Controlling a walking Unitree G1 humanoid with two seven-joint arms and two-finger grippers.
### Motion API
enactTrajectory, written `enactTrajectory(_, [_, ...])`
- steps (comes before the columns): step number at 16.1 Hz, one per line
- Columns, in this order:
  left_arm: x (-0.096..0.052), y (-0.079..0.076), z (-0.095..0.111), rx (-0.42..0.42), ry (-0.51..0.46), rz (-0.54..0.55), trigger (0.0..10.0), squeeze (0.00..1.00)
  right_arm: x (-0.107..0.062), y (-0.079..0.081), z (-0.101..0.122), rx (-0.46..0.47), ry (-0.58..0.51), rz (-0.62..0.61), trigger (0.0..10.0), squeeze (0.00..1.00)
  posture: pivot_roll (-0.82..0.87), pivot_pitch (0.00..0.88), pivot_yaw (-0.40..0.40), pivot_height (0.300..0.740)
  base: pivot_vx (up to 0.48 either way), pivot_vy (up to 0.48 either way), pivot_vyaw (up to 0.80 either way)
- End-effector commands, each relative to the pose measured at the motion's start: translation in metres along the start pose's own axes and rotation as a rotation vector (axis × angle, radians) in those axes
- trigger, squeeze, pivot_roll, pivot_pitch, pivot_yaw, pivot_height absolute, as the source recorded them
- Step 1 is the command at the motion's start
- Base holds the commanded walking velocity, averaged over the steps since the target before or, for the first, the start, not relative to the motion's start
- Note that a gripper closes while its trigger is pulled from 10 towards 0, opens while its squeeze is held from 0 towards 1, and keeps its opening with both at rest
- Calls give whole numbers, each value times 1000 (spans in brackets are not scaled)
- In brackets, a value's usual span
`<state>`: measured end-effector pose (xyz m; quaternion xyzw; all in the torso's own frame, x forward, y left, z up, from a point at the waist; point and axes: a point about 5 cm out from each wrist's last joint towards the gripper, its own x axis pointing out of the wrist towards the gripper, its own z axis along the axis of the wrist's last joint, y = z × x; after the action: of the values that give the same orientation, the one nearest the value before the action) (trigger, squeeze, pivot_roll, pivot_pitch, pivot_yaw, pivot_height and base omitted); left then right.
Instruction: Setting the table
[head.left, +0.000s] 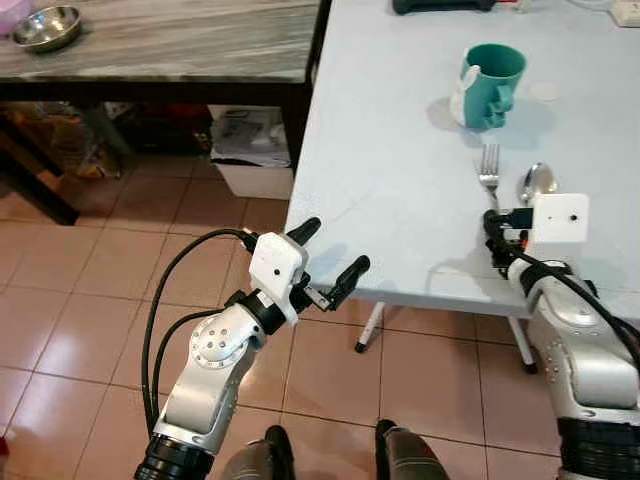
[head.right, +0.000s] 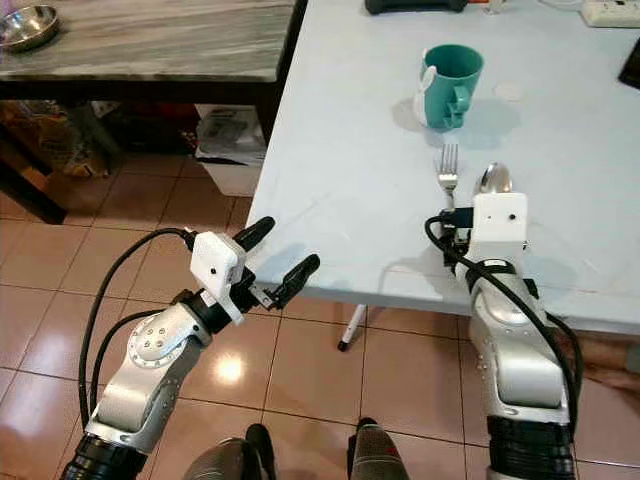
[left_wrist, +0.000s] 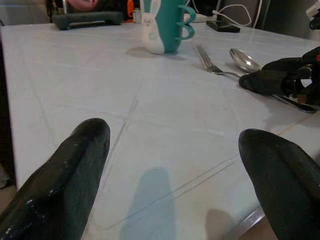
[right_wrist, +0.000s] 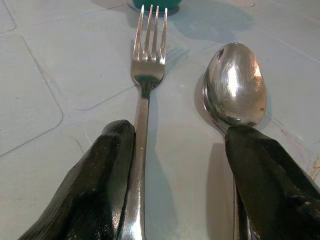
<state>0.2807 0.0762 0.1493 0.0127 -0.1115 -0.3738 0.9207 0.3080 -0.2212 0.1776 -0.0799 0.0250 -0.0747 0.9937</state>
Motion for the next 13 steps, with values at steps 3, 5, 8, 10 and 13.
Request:
enactTrajectory(3, [-2, 3, -3, 16, 24, 2, 10000, 0, 10, -7, -2, 2, 18, -36, 10000, 0, -309, 276, 118, 740, 0, 0, 0])
enactTrajectory(5, [-2, 3, -3, 22, 26, 3, 10000, 0, 20, 4, 12, 10, -26, 13, 10000, 0, -309, 276, 118, 740, 0, 0, 0])
enactTrajectory(8, [-4, 5, -3, 25, 29, 14, 10000, 0, 25, 9, 26, 10, -63, 38, 10000, 1000, -291, 277, 116, 740, 0, 0, 0])
enactTrajectory(10, [-6, 4, -3, 23, 30, 16, 10000, 0, 24, 8, 28, 4, -70, 30, 10000, 1000, -290, 281, 114, 740, 0, 0, 0])
enactTrajectory(13, [-5, 3, -4, 20, 33, 12, 10000, 0, 22, 10, 24, 4, -57, 38, 10000, 0, -290, 281, 114, 740, 0, 0, 0])
